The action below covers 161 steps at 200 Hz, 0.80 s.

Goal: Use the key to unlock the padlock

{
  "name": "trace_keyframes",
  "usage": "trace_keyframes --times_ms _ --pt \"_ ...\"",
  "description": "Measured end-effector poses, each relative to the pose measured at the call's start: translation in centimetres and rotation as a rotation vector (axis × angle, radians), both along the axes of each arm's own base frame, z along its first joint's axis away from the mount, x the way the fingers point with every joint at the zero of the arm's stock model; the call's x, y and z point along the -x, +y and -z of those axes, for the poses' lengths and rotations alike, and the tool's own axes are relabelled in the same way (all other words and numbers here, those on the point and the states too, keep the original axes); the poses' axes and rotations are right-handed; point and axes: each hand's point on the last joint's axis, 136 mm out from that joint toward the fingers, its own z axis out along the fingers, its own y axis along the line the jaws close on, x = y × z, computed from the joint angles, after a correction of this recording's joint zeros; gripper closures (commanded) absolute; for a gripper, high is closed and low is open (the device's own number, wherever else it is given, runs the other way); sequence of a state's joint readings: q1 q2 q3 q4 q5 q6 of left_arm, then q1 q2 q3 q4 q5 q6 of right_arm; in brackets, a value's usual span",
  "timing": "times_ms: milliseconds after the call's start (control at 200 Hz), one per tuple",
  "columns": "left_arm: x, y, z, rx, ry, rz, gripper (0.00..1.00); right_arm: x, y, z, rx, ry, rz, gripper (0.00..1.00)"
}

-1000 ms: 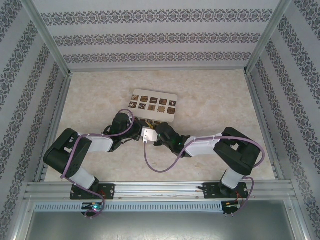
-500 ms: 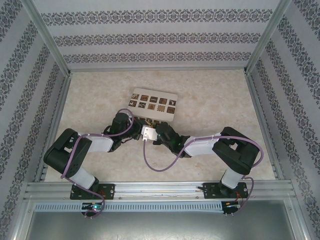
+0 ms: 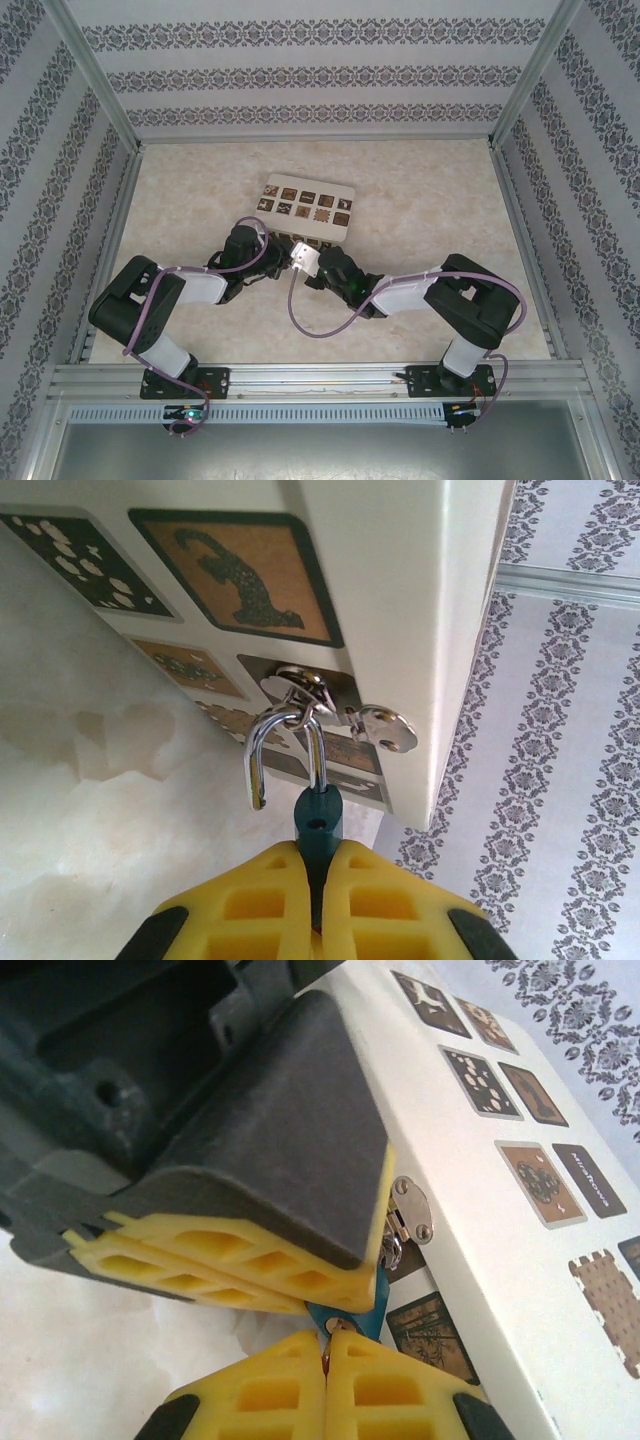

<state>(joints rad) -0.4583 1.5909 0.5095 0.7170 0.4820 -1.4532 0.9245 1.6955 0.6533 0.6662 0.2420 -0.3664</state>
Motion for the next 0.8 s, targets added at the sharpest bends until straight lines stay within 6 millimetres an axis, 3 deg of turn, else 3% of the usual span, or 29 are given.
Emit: trace_keyframes --times_ms 205,365,575,804 --pt "0.0 -0.1 -0.1 0.004 -0.003 0.005 0.93 0.1 -0.1 -0.1 -0.059 0.019 0.025 1.00" --pt "0.0 -0.2 -0.1 0.004 -0.007 0.010 0.74 0.1 -0.1 -0.3 -0.104 0.027 0.040 1.00" --pt "0.2 -0.1 -0.3 -0.016 -0.019 0.023 0.66 0.3 -0.6 -0.2 -0.165 0.051 0.074 1.00" --pt "0.6 0.6 -2.8 -0.046 -0.086 0.023 0.58 1.1 -1.7 1.0 -0.228 0.120 0.122 1.00"
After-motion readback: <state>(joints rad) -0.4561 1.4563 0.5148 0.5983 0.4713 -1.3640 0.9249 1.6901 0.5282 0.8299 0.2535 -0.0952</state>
